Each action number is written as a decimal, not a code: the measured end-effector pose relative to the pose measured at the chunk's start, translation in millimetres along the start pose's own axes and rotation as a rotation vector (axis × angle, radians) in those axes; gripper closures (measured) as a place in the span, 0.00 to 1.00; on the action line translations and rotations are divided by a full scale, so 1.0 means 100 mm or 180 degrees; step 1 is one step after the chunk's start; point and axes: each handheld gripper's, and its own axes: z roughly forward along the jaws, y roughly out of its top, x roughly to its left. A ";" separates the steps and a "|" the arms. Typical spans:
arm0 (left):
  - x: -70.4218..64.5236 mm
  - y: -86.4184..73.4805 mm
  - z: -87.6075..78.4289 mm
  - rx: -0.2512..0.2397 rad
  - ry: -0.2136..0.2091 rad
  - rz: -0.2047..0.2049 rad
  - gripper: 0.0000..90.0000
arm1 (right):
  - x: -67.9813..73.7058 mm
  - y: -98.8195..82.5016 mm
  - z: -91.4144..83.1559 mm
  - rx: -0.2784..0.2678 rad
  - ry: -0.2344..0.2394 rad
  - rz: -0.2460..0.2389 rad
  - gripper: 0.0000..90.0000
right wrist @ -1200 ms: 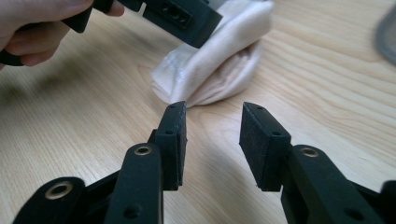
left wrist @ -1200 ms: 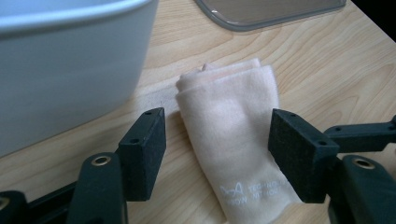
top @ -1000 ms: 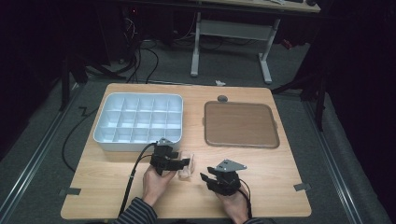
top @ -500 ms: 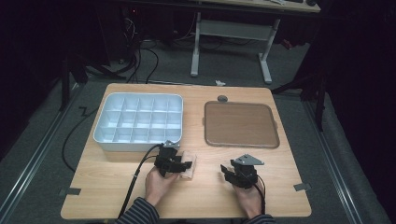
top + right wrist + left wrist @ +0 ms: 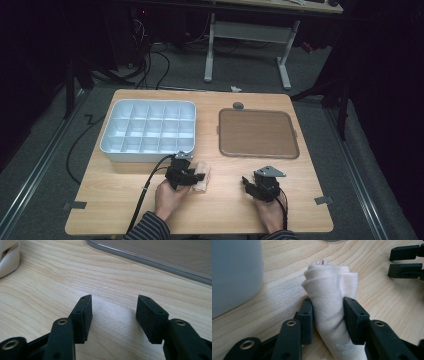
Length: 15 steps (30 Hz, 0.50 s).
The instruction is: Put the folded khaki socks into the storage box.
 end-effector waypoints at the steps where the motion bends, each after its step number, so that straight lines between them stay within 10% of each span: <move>1: 0.00 0.00 0.00 0.0006 -0.0005 0.0004 0.71 | 0.01 0.00 0.00 0.0007 -0.0011 -0.0033 0.50; 15: -0.05 0.03 -0.04 -0.0017 0.0054 0.0181 0.79 | 0.01 0.00 0.01 0.0010 0.0000 -0.0045 0.48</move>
